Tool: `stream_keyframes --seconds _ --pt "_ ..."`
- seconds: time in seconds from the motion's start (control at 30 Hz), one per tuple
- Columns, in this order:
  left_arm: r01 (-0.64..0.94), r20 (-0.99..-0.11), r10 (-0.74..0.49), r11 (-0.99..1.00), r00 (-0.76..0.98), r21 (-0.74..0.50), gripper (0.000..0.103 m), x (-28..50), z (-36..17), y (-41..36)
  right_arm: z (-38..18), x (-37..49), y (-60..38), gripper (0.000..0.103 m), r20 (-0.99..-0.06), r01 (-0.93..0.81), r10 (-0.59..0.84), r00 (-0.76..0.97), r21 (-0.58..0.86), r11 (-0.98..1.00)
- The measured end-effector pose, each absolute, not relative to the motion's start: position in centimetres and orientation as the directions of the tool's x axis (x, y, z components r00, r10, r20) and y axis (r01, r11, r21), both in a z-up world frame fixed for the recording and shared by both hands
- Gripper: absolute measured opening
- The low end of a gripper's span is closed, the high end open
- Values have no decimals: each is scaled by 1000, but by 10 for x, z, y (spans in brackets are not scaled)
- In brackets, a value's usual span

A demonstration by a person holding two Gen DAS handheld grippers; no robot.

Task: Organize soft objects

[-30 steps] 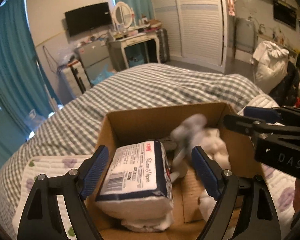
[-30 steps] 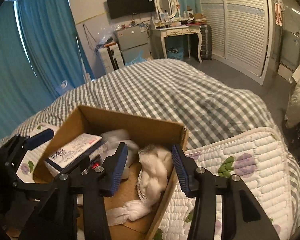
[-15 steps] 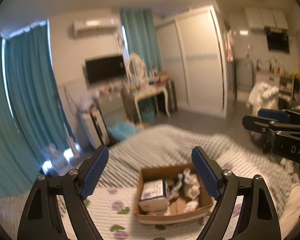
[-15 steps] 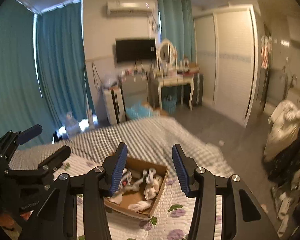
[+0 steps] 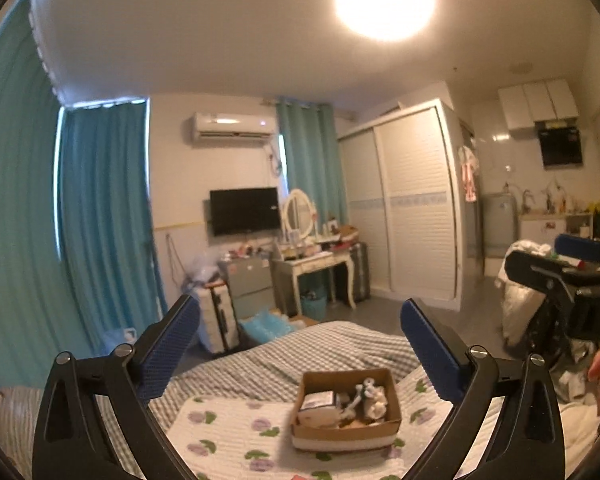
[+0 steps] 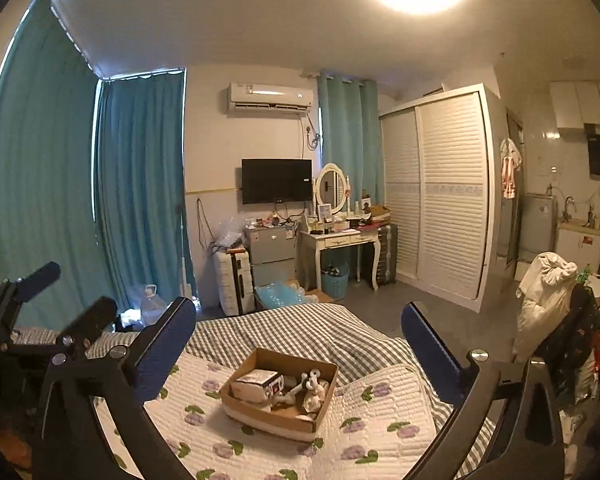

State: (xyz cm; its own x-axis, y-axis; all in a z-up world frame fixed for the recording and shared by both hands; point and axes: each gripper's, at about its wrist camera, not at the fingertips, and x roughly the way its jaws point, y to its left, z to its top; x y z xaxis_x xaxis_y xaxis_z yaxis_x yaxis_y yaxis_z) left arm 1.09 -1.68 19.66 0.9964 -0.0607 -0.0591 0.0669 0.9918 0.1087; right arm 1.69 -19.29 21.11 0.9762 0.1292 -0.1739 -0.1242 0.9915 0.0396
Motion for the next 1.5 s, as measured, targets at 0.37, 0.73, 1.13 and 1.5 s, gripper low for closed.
stream_keyframes --seconds 0.37,0.73,1.13,1.5 --pt "9 -86 -4 998 996 57 103 50 93 15 94 42 -176 103 -234 -155 164 958 55 986" --pt "39 -266 -17 996 964 78 103 104 -12 22 -30 116 -164 103 -386 -44 73 920 83 996" --pt "57 -303 -42 997 952 42 103 104 -24 27 -42 122 -162 103 -405 -37 63 912 72 997" --pt "63 -329 -52 998 943 21 103 107 -26 30 -37 116 -159 103 -390 -33 51 919 55 998"
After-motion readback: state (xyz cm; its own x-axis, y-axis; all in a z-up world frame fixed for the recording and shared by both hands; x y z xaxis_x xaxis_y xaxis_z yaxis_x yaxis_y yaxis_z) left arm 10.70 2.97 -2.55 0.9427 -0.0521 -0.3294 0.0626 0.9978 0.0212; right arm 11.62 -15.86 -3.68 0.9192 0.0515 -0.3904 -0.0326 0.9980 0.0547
